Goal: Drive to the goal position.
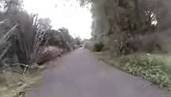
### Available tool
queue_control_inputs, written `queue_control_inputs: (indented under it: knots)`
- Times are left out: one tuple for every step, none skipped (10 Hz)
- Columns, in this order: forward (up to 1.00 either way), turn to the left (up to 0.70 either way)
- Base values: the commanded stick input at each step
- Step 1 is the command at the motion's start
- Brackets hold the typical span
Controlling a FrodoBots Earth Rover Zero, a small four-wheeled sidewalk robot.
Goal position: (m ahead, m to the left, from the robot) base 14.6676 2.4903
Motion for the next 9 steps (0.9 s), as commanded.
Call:
queue_control_inputs:
  knots:
    - [1.0,0.0]
    - [1.0,0.0]
    - [1.0,0.0]
    - [1.0,0.0]
    - [1.0,0.0]
    - [1.0,0.0]
    - [1.0,0.0]
    - [1.0,0.0]
    - [1.0,0.0]
